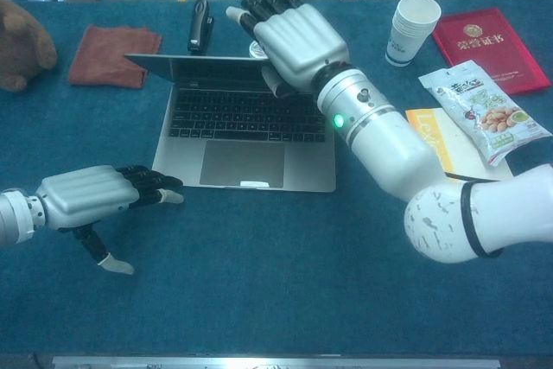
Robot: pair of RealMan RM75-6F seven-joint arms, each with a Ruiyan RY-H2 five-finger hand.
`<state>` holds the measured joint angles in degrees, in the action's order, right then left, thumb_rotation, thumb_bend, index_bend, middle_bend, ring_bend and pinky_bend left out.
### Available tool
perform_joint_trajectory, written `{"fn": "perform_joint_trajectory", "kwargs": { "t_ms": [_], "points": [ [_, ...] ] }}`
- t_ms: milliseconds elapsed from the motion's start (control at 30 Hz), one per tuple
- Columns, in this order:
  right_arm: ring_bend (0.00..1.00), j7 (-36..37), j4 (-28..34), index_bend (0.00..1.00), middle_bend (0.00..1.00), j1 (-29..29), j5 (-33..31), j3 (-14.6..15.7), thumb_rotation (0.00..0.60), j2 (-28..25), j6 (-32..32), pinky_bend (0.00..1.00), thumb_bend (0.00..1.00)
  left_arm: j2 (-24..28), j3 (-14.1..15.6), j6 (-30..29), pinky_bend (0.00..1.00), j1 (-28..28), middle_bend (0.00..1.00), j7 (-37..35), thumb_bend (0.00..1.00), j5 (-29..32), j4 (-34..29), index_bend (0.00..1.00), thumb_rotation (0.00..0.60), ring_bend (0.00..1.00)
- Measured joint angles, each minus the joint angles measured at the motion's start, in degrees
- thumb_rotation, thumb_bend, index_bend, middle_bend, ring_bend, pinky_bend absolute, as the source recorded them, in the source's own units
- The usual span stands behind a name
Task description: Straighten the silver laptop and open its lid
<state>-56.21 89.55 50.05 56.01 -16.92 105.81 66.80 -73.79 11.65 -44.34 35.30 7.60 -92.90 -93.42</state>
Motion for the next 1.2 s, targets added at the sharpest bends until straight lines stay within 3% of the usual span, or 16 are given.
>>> {"fn": "perform_joint_trajectory", "kwargs": {
  "t_ms": [633,1200],
  "points": [
    [0.00,1.96,-5.81,0.00,0.00,3.00,-4.56,-3.98,0.600,-3.49,-0.72,0.06,0.48,0.11,0.04,0.44,0.04,0.24,0.00,1.99,0.11,1.47,-1.00,0.00,0.357,0.00],
    [0.00,4.45,-15.69,0.00,0.00,6.69,-9.12,-6.86,0.600,-3.34,-2.17,0.06,0.48,0.41,0.10,0.27,0.04,0.12,0.00,3.29,0.11,2.44,-1.74,0.00,0.355,0.00]
  ]
}}
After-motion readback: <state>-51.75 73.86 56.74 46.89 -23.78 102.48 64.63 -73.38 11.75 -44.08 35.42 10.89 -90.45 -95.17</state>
